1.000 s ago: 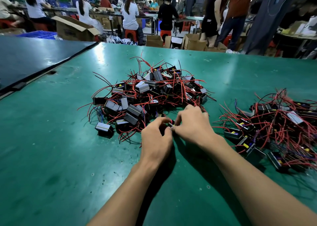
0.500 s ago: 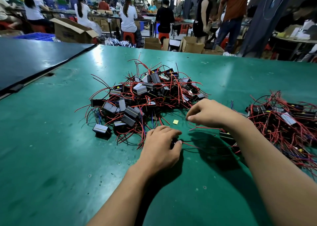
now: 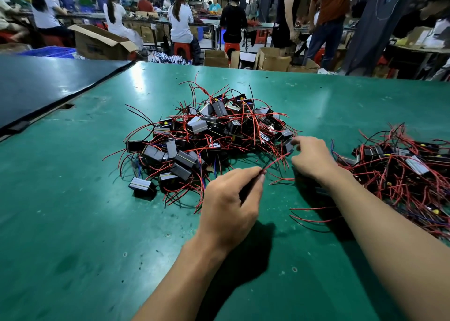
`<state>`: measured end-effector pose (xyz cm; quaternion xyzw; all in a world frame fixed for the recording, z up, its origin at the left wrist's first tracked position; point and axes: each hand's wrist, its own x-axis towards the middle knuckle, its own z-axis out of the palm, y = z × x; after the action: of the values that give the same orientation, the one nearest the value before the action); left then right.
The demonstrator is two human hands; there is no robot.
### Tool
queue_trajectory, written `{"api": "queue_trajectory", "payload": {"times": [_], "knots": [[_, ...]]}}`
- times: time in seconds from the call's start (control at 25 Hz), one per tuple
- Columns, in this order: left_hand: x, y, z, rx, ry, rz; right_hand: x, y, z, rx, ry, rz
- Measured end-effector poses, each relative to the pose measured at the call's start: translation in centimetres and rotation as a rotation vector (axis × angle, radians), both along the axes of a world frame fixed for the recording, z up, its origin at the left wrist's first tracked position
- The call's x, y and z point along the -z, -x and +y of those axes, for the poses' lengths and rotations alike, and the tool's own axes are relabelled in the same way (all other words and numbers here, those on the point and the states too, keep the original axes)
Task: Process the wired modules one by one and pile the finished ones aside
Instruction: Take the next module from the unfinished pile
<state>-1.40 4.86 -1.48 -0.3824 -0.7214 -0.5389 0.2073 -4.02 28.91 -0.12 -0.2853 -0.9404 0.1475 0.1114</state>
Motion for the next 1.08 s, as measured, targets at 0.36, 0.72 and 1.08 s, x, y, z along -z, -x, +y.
{"api": "queue_trajectory", "payload": {"times": [0.36,0.72,1.08], "knots": [[1.9,-1.2,0.8,-0.087,0.684,-0.053,1.5,3.0,1.1,-0.027,-0.024,-0.002],[0.3,-0.5,-0.3,0.119,0.756,-0.191,-1.8,2.9,0.9,0.061,-0.021,0.034],[-0.9,-0.6,-0.5,0.355,0.707,-0.446,-9.0,0.8,-0.7,0.133,0.104,0.775]]}}
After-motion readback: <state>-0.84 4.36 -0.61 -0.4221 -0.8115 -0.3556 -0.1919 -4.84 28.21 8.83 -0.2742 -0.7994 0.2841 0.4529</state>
